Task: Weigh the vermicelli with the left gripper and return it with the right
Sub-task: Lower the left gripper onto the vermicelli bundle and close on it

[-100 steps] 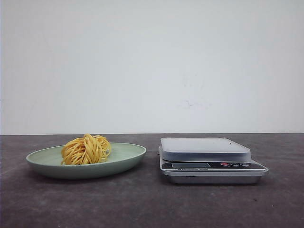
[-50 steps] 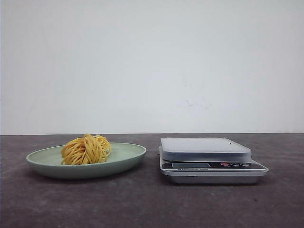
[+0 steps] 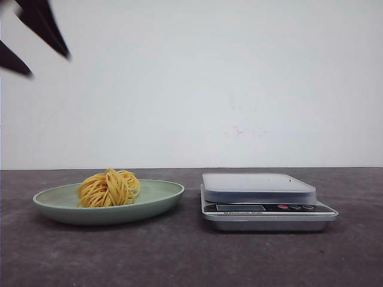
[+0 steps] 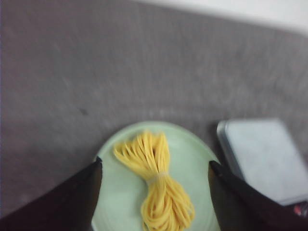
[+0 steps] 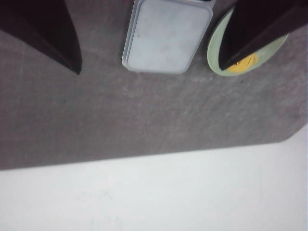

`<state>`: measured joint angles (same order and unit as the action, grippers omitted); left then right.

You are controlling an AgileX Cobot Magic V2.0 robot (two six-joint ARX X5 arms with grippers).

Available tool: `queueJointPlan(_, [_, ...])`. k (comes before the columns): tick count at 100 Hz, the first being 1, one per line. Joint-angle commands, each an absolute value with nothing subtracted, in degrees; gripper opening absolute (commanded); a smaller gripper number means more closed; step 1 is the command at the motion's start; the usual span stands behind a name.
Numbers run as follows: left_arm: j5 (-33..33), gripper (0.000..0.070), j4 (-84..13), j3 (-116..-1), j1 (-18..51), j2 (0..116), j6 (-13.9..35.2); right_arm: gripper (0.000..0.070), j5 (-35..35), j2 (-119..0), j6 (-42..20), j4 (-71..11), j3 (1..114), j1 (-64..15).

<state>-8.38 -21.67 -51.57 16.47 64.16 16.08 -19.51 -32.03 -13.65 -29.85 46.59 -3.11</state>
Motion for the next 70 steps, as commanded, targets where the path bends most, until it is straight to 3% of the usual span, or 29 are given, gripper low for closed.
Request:
queueJointPlan(1, [-8.6, 0.0429, -21.6, -53.8, 17.8, 69.8, 16.2, 0.0576, -19.7, -32.6, -13.0, -30.2, 47.7, -3.7])
queueJointPlan(23, [-6.4, 0.0429, -22.2, -60.2, 21.3, 85.6, 16.1, 0.0576, -19.6, -33.3, -12.8, -32.5, 47.7, -5.5])
queueJointPlan(38, [-6.0, 0.0429, -28.4, -66.5, 22.8, 93.4, 16.8, 0.0576, -19.6, -33.3, -12.7, -33.0, 47.7, -5.9])
queueJointPlan(70, [-5.1, 0.0429, -32.9, -71.4, 26.1, 99.5, 18.6, 0.0576, -19.7, -33.3, -12.4, -33.5, 47.7, -5.9])
